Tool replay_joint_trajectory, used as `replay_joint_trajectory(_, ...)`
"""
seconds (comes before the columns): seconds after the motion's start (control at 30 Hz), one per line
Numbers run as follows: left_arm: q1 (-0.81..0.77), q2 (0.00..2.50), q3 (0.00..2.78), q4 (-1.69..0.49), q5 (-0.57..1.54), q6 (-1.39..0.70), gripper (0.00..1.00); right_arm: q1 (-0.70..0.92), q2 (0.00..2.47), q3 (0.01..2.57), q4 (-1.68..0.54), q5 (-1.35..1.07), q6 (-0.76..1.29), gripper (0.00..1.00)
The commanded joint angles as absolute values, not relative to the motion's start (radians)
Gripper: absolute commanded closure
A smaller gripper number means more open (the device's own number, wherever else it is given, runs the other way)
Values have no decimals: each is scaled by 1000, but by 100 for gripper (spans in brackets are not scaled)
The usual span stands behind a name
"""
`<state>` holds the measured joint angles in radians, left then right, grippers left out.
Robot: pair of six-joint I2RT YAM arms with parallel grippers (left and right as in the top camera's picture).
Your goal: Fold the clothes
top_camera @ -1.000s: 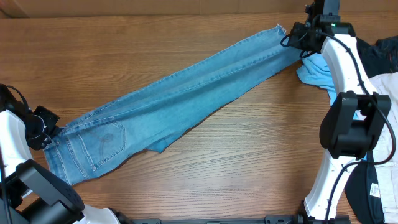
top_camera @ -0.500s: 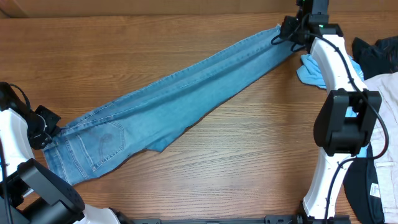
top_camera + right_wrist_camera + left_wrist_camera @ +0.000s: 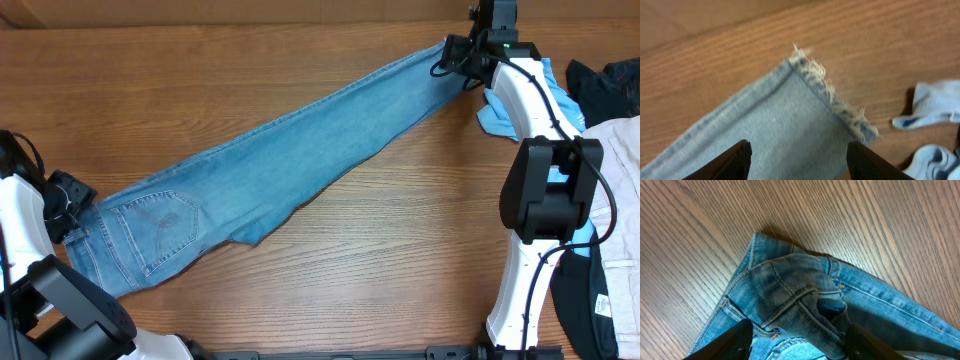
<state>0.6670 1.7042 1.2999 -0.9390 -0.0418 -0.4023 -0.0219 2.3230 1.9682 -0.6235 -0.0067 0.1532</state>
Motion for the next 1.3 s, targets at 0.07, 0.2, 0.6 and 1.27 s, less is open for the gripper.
replay_joint_trajectory(0.07, 667, 1713, 1291, -945, 33, -400, 37, -22, 2325, 1998, -682, 7, 148, 35)
replay_joint_trajectory(0.2, 667, 1712, 1295, -944, 34, -359, 33, -33, 2325, 1998, -748, 6, 149, 31)
replay_joint_trajectory(0.6, 666, 1671, 1471, -1087, 78, -311, 72, -46, 2325, 1998, -926, 6, 149, 27)
replay_joint_trajectory(1.27, 634, 1675, 1158, -844, 102, -266, 91, -46, 2325, 1998, -1111, 10, 149, 24)
